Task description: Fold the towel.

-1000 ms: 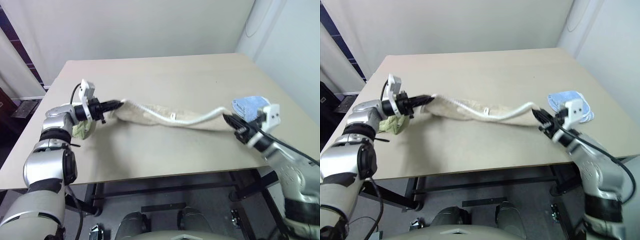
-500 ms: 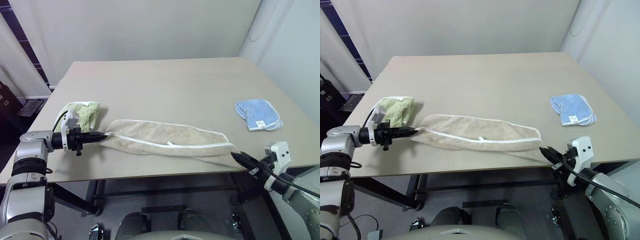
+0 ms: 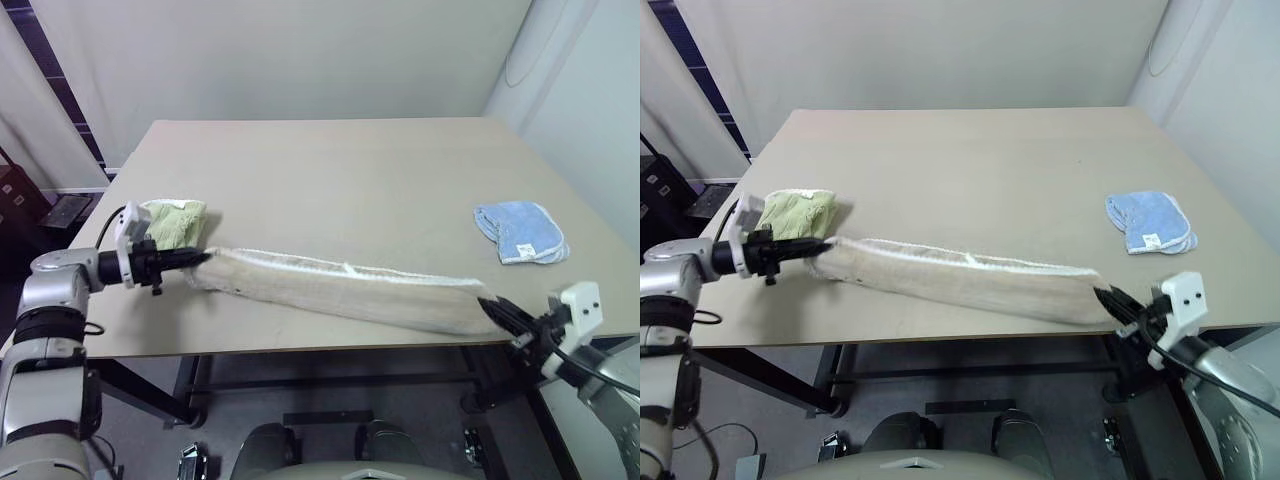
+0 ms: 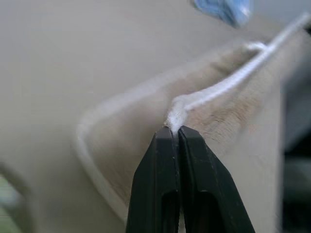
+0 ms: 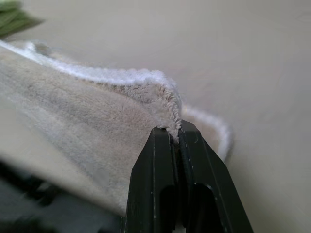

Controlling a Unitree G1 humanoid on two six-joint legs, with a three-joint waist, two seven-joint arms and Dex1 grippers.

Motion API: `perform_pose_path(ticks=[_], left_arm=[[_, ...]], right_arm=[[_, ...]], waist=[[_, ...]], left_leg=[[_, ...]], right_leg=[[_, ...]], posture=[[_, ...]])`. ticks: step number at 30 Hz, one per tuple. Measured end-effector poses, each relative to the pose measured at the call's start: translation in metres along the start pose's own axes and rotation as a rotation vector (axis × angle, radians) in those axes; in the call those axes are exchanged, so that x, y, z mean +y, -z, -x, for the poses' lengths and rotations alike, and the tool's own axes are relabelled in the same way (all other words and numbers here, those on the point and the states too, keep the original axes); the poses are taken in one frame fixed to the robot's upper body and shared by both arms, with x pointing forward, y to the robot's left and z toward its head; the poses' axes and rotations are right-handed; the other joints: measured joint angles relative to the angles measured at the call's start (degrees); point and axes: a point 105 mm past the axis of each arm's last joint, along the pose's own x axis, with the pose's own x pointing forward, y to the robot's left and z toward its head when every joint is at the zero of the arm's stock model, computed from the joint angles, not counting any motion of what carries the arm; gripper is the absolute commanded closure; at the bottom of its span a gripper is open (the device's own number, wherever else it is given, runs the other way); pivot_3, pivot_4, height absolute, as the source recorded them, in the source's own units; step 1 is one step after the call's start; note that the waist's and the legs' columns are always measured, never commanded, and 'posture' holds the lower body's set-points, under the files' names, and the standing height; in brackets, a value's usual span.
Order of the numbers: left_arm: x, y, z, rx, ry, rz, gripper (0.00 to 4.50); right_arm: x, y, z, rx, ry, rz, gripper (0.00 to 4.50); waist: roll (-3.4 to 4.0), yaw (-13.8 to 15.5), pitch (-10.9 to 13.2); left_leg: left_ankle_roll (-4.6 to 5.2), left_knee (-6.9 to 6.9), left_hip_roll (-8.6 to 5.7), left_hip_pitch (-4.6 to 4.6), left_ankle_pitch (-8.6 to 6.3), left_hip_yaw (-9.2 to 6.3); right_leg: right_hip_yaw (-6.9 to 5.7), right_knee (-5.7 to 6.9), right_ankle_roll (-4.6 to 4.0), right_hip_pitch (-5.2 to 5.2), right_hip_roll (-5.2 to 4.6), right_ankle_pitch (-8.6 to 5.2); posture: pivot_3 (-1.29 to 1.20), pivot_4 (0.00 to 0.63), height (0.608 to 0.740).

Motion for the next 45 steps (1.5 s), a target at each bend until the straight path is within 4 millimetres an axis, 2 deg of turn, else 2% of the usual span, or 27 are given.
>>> perform_pose_path(ticks=[6, 9, 13, 15, 16, 18, 26, 27, 34, 39, 41, 45], left_arm=[[0.012, 0.010, -0.026, -0.026, -0.091, -0.008, 4.45], [0.020, 0.009, -0.031, -0.047, -0.165, -0.021, 4.45], [0.020, 0.011, -0.033, -0.031, -0.165, -0.034, 4.45], [0.019, 0.015, -0.031, -0.016, -0.146, -0.016, 3.98], [0.018, 0.017, -0.028, -0.005, -0.140, -0.007, 3.75], [0.019, 0.018, -0.024, 0.010, -0.136, 0.001, 3.05], [0.027, 0.021, -0.023, 0.003, -0.223, 0.004, 0.14], [0.028, 0.021, -0.023, -0.002, -0.228, 0.006, 0.00], [0.029, 0.016, -0.028, -0.051, -0.244, 0.012, 0.00], [0.021, 0.014, -0.036, -0.028, -0.170, 0.011, 0.00], [0.019, 0.012, -0.039, -0.007, -0.139, 0.028, 0.00], [0.010, 0.002, -0.041, -0.033, -0.054, 0.042, 0.00]], right_arm=[[-0.015, 0.013, -0.033, 0.031, 0.076, -0.033, 4.50], [-0.024, 0.018, -0.045, 0.037, 0.120, -0.067, 4.50], [-0.029, 0.021, -0.054, 0.049, 0.137, -0.112, 4.50], [-0.027, 0.024, -0.054, 0.063, 0.120, -0.129, 4.50], [-0.025, 0.026, -0.055, 0.071, 0.108, -0.136, 3.99], [-0.024, 0.027, -0.055, 0.082, 0.105, -0.143, 3.43], [-0.023, 0.019, -0.064, 0.058, 0.085, -0.140, 0.45], [-0.023, 0.017, -0.064, 0.054, 0.084, -0.141, 0.07], [-0.035, -0.003, -0.048, -0.035, 0.104, -0.323, 0.03], [-0.018, 0.003, -0.032, 0.032, 0.011, -0.438, 0.03], [-0.004, 0.005, -0.024, 0.050, -0.064, -0.541, 0.03], [0.015, -0.004, -0.011, 0.017, -0.191, -0.734, 0.03]], waist=[[0.01, -0.2, 0.0], [-0.01, -0.2, 0.0], [-0.02, -0.1, 0.0], [-0.02, -0.1, 0.0], [-0.02, -0.2, 0.0], [-0.01, -0.2, 0.0], [-0.03, -0.1, 0.0], [-0.03, -0.1, 0.0], [-0.04, -0.1, 0.0], [-0.05, -0.1, 0.0], [-0.05, -0.1, 0.0], [-0.06, -0.1, 0.0]], left_leg=[[0.13, 0.01, -0.05, -0.24, 0.14, 0.12], [0.19, 0.10, -0.33, -0.35, 0.14, 0.18], [0.18, 0.25, -0.39, -0.24, 0.16, 0.13], [0.16, 0.30, -0.37, -0.21, 0.17, 0.03], [0.16, 0.32, -0.36, -0.21, 0.17, 0.01], [0.15, 0.34, -0.29, -0.15, 0.17, 0.00], [0.16, 0.36, -0.28, -0.11, 0.18, -0.02], [0.17, 0.36, -0.31, -0.11, 0.18, -0.01], [0.17, 0.40, -0.35, -0.11, 0.18, -0.04], [0.17, 0.42, -0.30, -0.10, 0.18, -0.07], [0.17, 0.43, -0.28, -0.11, 0.18, -0.08], [0.16, 0.46, -0.24, -0.10, 0.18, -0.10]], right_leg=[[-0.08, 0.20, 0.04, -0.40, 0.23, -0.12], [-0.08, 0.43, 0.25, -0.50, 0.17, -0.03], [-0.08, 0.71, 0.09, -0.46, 0.04, -0.14], [-0.08, 0.72, 0.08, -0.43, 0.03, -0.15], [-0.08, 0.73, 0.07, -0.42, 0.02, -0.15], [-0.08, 0.75, 0.06, -0.38, -0.01, -0.14], [-0.08, 0.81, 0.10, -0.33, -0.01, -0.14], [-0.08, 0.81, 0.11, -0.33, -0.01, -0.15], [-0.08, 0.85, 0.12, -0.31, -0.01, -0.14], [-0.09, 0.86, 0.10, -0.29, -0.01, -0.15], [-0.08, 0.87, 0.10, -0.30, -0.01, -0.15], [-0.08, 0.85, 0.09, -0.26, -0.01, -0.15]], posture=[[0.00, 0.000, 0.740], [0.00, 0.000, 0.740], [0.00, 0.000, 0.740], [0.00, 0.000, 0.740], [0.00, 0.000, 0.740], [0.00, 0.000, 0.740], [0.00, 0.000, 0.740], [0.00, 0.000, 0.740], [0.00, 0.000, 0.740], [0.00, 0.000, 0.740], [0.00, 0.000, 0.740], [0.00, 0.000, 0.740]])
